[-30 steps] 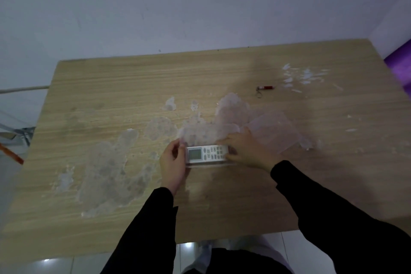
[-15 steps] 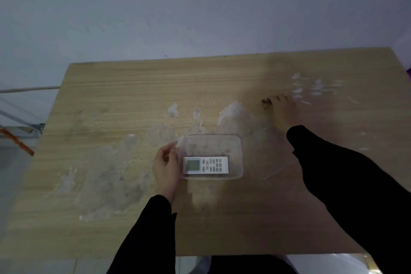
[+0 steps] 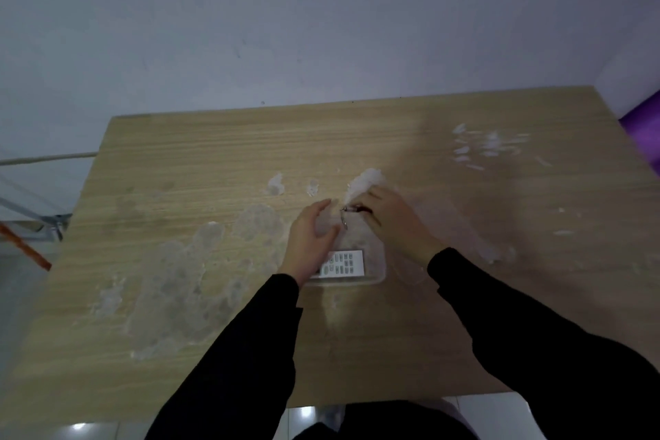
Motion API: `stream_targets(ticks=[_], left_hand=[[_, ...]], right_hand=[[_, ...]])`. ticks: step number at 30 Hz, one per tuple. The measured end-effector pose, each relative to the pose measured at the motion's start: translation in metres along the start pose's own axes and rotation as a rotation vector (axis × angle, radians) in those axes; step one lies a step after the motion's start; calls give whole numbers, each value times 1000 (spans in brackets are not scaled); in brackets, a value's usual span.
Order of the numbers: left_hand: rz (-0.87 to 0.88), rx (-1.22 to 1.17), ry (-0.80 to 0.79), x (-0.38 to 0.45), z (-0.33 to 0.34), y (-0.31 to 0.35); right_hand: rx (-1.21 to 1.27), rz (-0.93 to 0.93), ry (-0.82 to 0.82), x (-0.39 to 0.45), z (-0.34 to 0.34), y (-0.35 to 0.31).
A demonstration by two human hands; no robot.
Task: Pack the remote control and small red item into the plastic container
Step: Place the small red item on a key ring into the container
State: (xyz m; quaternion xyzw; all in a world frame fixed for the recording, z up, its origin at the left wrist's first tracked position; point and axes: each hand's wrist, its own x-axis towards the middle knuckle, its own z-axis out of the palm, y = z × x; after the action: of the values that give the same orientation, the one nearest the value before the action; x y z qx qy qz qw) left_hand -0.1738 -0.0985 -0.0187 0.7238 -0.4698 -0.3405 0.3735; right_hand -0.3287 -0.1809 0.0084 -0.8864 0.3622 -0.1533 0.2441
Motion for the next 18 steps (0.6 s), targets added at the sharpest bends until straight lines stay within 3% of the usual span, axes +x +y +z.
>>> stream_targets(ticks=[5, 11, 14, 16, 18], left_hand=[[18, 125, 53, -3, -9, -7], [155, 323, -66, -8, -16, -11], [175, 396, -19, -10, -12, -13], [138, 367, 32, -11, -12, -15], [82, 260, -14, -13, -13, -17]], right_hand=[[26, -11, -53, -15, 11, -11], [59, -23, -58, -17, 22, -12], [76, -33, -53, -15, 24, -13], [73, -22, -60, -13, 25, -12], [58, -32, -89, -12, 26, -11]])
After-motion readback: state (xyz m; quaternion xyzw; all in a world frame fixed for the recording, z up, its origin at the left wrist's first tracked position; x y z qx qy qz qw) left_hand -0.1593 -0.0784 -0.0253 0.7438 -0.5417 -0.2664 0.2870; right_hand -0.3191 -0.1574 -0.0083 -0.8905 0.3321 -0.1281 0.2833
